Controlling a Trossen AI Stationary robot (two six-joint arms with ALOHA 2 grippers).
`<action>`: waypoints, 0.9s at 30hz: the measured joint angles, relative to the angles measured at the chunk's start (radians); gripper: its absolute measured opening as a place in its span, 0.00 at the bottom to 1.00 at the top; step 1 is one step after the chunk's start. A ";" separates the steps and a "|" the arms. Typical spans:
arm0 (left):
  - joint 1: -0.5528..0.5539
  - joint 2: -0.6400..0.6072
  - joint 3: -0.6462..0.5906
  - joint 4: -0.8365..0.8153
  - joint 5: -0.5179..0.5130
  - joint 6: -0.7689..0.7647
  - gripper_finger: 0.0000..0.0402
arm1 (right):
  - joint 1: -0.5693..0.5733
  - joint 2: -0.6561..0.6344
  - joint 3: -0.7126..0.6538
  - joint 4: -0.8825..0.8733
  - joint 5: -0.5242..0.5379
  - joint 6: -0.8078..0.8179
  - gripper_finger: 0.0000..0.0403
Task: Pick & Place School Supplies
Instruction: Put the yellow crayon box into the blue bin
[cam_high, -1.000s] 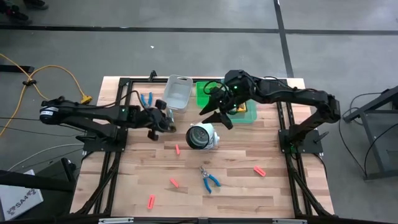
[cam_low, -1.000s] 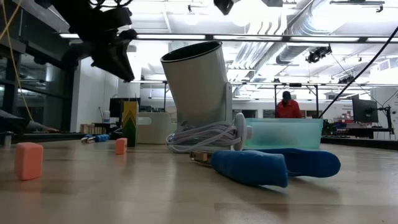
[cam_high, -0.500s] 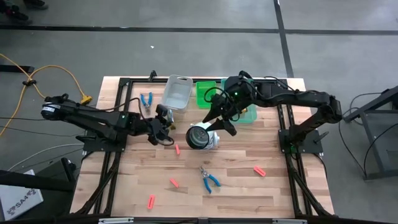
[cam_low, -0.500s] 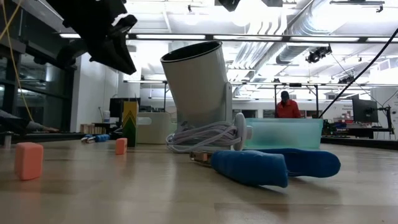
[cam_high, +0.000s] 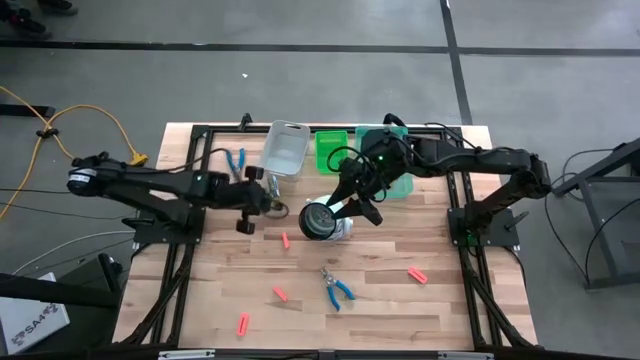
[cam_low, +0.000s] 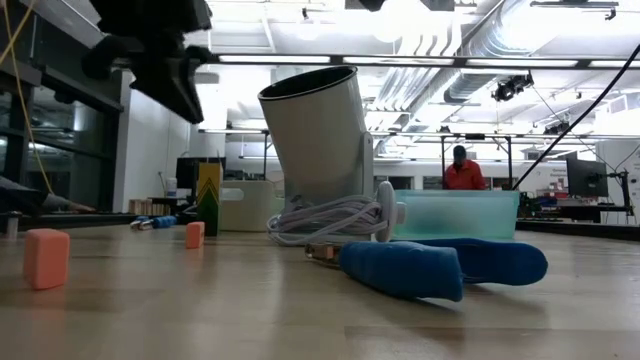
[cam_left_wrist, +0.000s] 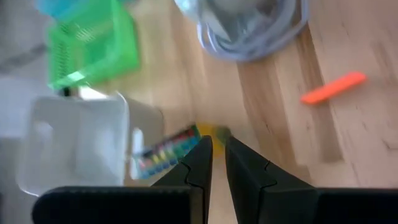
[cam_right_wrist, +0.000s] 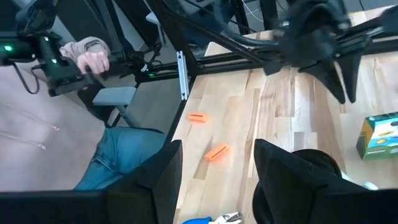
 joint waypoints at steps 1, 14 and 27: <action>0.018 0.011 0.016 -0.033 0.033 -0.005 0.10 | 0.000 0.000 0.000 -0.001 0.000 0.003 0.47; 0.092 0.098 0.043 -0.118 0.157 0.087 0.10 | 0.000 0.000 0.000 -0.026 0.000 0.004 0.47; 0.080 0.095 0.046 -0.135 0.055 0.065 0.10 | 0.004 0.000 0.000 -0.024 0.000 0.055 0.47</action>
